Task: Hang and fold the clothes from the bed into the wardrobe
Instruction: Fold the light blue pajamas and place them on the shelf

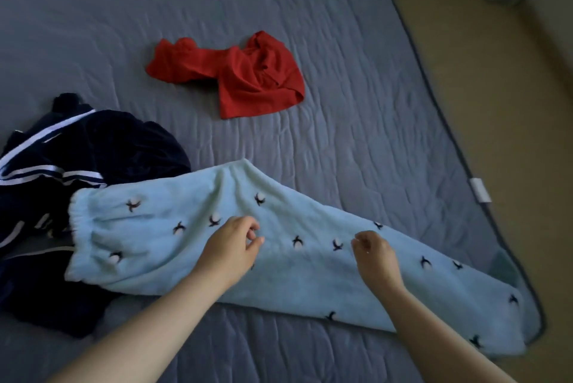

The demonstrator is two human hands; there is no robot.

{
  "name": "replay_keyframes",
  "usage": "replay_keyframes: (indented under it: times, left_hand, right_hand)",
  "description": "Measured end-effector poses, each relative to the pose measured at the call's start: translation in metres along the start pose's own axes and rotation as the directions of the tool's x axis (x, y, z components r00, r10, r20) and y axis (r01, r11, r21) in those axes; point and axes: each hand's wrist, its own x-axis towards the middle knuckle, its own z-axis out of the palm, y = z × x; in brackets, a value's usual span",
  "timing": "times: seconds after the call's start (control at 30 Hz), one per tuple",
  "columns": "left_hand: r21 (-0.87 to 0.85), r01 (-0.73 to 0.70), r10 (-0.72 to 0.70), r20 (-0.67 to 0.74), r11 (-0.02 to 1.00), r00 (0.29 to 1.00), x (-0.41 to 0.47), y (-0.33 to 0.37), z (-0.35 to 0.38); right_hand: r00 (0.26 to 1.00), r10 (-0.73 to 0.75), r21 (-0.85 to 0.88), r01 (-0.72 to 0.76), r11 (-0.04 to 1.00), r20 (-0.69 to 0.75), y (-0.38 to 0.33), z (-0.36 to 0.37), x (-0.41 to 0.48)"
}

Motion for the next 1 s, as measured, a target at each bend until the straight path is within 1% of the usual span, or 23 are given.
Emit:
replay_keyframes:
  times: [0.1, 0.27, 0.4, 0.53, 0.63, 0.7, 0.77, 0.83, 0.87, 0.9, 0.93, 0.97, 1.0]
  left_hand:
    - [0.05, -0.049, 0.045, 0.08, 0.998, 0.996, 0.006, 0.046, 0.04]
    - [0.096, -0.145, 0.123, 0.2, 0.985, 0.972, 0.009, 0.117, 0.124]
    - [0.121, -0.201, 0.158, 0.296, 0.972, 0.942, 0.01, 0.159, 0.187]
    - [0.128, -0.23, 0.171, 0.362, 0.965, 0.917, 0.009, 0.197, 0.247]
    - [0.147, -0.249, 0.174, 0.394, 0.957, 0.902, 0.009, 0.215, 0.284]
    - [0.162, -0.257, 0.173, 0.404, 0.953, 0.898, 0.01, 0.225, 0.303]
    - [0.174, -0.274, 0.184, 0.407, 0.946, 0.895, 0.012, 0.233, 0.319]
    - [0.168, -0.287, 0.198, 0.41, 0.943, 0.89, 0.013, 0.239, 0.33]
    - [0.154, -0.287, 0.202, 0.415, 0.946, 0.887, 0.014, 0.241, 0.333]
    - [0.143, -0.286, 0.203, 0.421, 0.947, 0.884, 0.015, 0.245, 0.334]
    - [0.133, -0.276, 0.196, 0.426, 0.952, 0.883, 0.017, 0.249, 0.336]
    - [0.131, -0.247, 0.168, 0.434, 0.96, 0.885, 0.019, 0.253, 0.338]
    - [0.108, -0.187, 0.121, 0.442, 0.976, 0.889, 0.02, 0.258, 0.341]
  right_hand:
    - [0.998, 0.047, 0.025, -0.046, 0.999, -0.03, 0.057, -0.033, 0.0]
    - [0.976, 0.178, 0.084, -0.168, 0.982, -0.124, 0.165, -0.087, -0.002]
    - [0.95, 0.287, 0.136, -0.27, 0.953, -0.126, 0.239, -0.116, -0.002]
    - [0.905, 0.412, 0.129, -0.398, 0.908, -0.109, 0.313, -0.136, 0.006]
    - [0.884, 0.463, 0.211, -0.442, 0.872, -0.063, 0.348, -0.142, 0.013]
    - [0.871, 0.491, 0.312, -0.458, 0.832, -0.031, 0.361, -0.143, 0.021]
    - [0.883, 0.469, 0.415, -0.428, 0.803, 0.004, 0.365, -0.147, 0.026]
    - [0.91, 0.414, 0.558, -0.364, 0.746, 0.04, 0.363, -0.147, 0.023]
    - [0.93, 0.367, 0.597, -0.317, 0.737, 0.041, 0.357, -0.149, 0.017]
    - [0.955, 0.297, 0.588, -0.241, 0.772, 0.002, 0.352, -0.147, 0.01]
    - [0.977, 0.208, 0.538, -0.145, 0.83, -0.057, 0.348, -0.144, 0.0]
    - [0.988, 0.095, 0.431, -0.036, 0.902, -0.117, 0.345, -0.139, -0.009]
    - [0.988, -0.045, 0.309, 0.089, 0.947, -0.147, 0.341, -0.133, -0.02]
